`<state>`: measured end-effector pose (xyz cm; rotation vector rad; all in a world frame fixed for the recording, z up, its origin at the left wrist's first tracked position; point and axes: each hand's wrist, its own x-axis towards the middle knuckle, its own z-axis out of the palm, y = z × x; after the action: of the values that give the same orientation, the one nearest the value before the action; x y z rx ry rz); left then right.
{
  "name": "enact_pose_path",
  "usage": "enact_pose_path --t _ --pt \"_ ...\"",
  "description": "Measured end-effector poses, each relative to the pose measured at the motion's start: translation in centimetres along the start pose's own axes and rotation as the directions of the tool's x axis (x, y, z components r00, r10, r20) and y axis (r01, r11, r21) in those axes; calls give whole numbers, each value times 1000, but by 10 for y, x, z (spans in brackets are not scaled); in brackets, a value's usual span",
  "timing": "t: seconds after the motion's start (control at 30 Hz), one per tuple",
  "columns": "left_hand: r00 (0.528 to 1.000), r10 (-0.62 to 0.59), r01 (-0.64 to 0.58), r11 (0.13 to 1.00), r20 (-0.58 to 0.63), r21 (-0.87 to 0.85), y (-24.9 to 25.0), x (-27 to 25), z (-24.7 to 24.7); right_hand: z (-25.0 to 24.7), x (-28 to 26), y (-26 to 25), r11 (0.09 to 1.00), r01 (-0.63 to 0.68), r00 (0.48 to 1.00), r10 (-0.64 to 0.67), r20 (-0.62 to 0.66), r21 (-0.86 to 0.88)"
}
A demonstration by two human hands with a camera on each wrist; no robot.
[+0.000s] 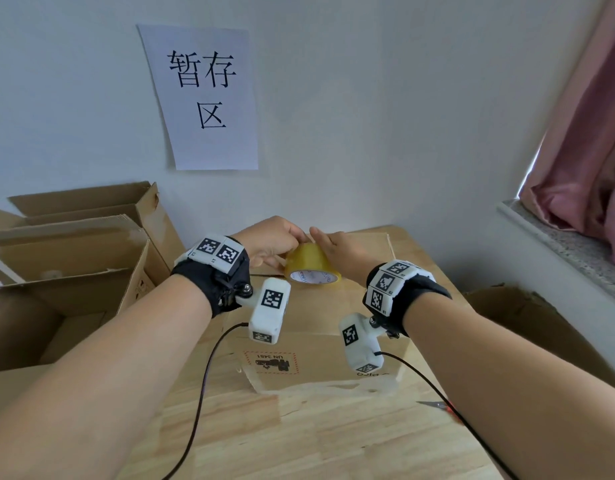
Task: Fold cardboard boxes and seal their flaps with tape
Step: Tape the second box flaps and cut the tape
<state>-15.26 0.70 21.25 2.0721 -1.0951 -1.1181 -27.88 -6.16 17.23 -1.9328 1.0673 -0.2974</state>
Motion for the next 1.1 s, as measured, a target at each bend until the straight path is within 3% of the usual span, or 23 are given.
enact_pose_path --t 0.1,0.23,0.83,1.0,1.1 --pt "998 -28 31 998 54 -61 -2 -2 -5 -1 1 1 997 67 998 -66 16 -32" --pt "992 -9 10 1000 124 -9 -2 0 -11 0 1 3 996 88 995 -87 44 -31" --pt "999 4 -1 998 42 -63 -9 2 -5 0 -4 3 988 143 988 -139 70 -61" --pt "987 59 -55 998 147 -30 -14 -1 -11 -2 -1 3 989 146 987 -144 70 -30" --pt "988 80 -67 992 129 -102 -17 -1 -16 -2 5 4 994 94 995 -96 38 47"
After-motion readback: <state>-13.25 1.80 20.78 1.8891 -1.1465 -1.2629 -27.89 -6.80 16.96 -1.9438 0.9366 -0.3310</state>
